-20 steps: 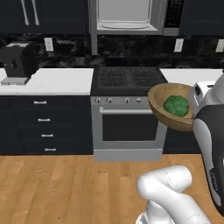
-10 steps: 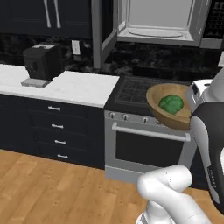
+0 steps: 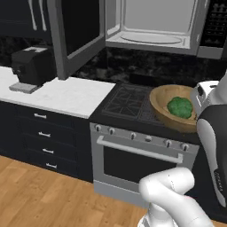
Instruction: Pick the broccoli from the sink and place it in the bowl. Then pick the bowl and place it in the microwave. Then close the microwave door and press the start button.
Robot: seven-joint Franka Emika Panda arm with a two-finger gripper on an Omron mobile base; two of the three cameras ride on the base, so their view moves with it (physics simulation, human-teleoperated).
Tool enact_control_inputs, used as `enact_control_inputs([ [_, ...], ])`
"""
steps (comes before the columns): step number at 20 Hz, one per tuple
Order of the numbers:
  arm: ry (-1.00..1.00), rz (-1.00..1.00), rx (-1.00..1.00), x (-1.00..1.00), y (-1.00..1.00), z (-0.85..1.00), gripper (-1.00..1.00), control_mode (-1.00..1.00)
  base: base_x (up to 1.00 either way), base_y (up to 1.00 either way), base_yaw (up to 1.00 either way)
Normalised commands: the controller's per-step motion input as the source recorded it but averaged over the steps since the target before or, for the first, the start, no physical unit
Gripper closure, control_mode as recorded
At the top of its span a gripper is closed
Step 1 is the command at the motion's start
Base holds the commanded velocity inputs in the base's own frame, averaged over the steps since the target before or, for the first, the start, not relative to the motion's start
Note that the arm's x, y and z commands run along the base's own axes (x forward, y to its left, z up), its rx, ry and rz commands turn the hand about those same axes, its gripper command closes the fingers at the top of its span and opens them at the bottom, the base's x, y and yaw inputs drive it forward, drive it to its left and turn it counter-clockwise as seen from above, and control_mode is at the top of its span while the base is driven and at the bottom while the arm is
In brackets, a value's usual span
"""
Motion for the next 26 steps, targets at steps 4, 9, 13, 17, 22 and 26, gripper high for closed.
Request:
enact_control_inputs([
  [4,0.0,0.0,0.0,0.0,0.0,0.0,1.0,1.0,0.84,-0.57,0.05],
  [9,0.0,0.0,0.0,0.0,0.0,0.0,1.0,1.0,0.67,-0.28,0.02],
  [13,0.0,0.0,0.0,0.0,0.0,0.0,1.0,1.0,0.71,0.33,-0.04],
  [17,0.0,0.0,0.0,0.0,0.0,0.0,1.0,1.0,0.49,0.46,-0.04],
  [22,0.0,0.0,0.0,0.0,0.0,0.0,1.0,1.0,0.35,0.64,0.04],
  [26,0.0,0.0,0.0,0.0,0.0,0.0,1.0,1.0,0.47,-0.11,0.05],
])
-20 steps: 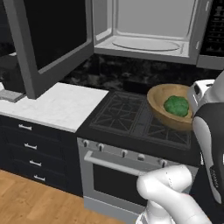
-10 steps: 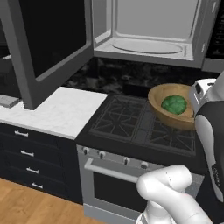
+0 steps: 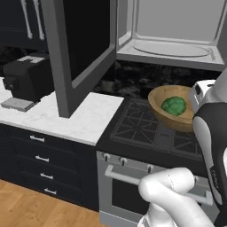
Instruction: Pick the broccoli from the sink and place it in the bowl. Then pick the bowl and place it in the microwave. Then close the microwave door and press the start button.
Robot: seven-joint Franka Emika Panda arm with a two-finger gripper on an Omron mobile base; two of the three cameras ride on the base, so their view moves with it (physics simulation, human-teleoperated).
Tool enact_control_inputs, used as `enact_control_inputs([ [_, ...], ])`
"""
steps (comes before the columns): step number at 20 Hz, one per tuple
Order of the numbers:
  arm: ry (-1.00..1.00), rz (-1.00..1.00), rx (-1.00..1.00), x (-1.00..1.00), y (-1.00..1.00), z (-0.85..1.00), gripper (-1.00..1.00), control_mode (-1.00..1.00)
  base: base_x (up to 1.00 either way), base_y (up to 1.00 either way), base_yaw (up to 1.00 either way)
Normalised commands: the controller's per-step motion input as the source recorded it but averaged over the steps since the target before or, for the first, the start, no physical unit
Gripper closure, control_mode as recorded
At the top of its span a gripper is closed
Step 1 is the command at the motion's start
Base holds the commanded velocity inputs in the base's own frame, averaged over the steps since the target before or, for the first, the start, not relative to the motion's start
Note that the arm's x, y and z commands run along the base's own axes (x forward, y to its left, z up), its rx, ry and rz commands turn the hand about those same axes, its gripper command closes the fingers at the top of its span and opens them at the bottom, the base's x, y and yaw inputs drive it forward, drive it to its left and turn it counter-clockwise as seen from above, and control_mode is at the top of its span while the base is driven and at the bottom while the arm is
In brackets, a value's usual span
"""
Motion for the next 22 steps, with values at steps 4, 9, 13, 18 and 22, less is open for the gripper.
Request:
enact_control_inputs([
  [4,0.0,0.0,0.0,0.0,0.0,0.0,1.0,1.0,0.0,-0.67,0.17],
  [9,0.0,0.0,0.0,0.0,0.0,0.0,1.0,1.0,-0.03,-0.66,0.18],
  [13,0.0,0.0,0.0,0.0,0.0,0.0,1.0,1.0,0.09,-0.71,0.03],
  [18,0.0,0.0,0.0,0.0,0.0,0.0,1.0,1.0,0.24,-0.67,0.02],
  [22,0.0,0.0,0.0,0.0,0.0,0.0,1.0,1.0,0.08,-0.64,0.04],
])
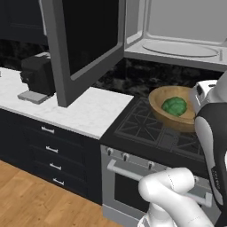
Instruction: Pick the broccoli from the sink and place it in the bowl. Then pick the bowl and place it in the microwave. Then close the microwave door and press the start button.
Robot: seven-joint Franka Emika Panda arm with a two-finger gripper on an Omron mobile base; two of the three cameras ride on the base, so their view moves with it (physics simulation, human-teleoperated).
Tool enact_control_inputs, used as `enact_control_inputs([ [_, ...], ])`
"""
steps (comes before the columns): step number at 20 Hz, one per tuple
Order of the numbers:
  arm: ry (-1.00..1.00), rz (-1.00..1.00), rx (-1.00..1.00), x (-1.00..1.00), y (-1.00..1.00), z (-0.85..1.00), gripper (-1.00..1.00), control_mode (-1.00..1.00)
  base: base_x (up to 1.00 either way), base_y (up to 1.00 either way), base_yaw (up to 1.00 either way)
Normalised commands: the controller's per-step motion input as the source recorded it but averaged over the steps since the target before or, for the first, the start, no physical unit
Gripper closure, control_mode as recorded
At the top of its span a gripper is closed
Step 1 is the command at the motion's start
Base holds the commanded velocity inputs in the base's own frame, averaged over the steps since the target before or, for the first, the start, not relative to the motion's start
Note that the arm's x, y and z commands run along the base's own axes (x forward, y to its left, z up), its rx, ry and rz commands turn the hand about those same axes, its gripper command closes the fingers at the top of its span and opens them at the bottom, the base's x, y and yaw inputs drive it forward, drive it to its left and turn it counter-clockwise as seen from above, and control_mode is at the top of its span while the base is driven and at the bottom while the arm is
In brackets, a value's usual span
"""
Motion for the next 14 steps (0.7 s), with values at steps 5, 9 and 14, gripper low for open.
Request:
enact_control_inputs([
  [5,0.0,-0.02,0.05,-0.01,-0.11,0.31,1.0,-1.0,0.03,-0.17,0.0],
  [9,-0.08,-0.23,0.01,-0.02,-0.14,0.61,1.0,-1.0,0.0,0.0,0.0],
  [14,-0.13,-0.31,0.0,0.22,-0.12,0.49,1.0,-1.0,0.0,0.0,0.0],
])
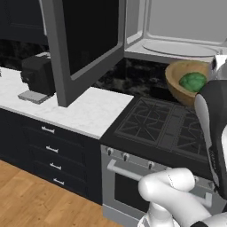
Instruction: Pick the broccoli from the sink and place it in the bowl. Then pick the bowl and place it in the microwave. Then close the microwave door and press the start button.
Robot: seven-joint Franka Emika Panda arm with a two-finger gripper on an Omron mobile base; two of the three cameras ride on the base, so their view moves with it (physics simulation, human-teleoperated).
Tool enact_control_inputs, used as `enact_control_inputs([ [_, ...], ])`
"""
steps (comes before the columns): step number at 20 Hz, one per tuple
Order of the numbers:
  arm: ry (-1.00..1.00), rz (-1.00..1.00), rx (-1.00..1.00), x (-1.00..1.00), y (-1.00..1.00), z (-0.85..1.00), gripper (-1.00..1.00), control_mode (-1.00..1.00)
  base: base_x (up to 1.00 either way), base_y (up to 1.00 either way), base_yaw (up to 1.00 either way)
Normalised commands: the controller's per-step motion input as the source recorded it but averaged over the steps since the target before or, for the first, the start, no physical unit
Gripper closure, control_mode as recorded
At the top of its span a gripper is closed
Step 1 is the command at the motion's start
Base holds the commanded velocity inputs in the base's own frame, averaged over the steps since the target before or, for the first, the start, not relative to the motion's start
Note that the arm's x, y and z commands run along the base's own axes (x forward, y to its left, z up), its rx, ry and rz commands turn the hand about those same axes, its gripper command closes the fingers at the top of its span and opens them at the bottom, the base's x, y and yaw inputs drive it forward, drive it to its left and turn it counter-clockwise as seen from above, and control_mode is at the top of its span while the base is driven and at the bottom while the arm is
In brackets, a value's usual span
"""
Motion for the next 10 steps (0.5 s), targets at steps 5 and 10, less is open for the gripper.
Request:
enact_control_inputs([
  [5,-0.07,-0.22,0.01,0.39,-0.46,0.41,1.0,-1.0,0.0,0.0,0.0],
  [10,-0.19,-0.04,0.01,0.35,-0.35,0.34,1.0,-1.0,0.0,0.0,0.0],
])
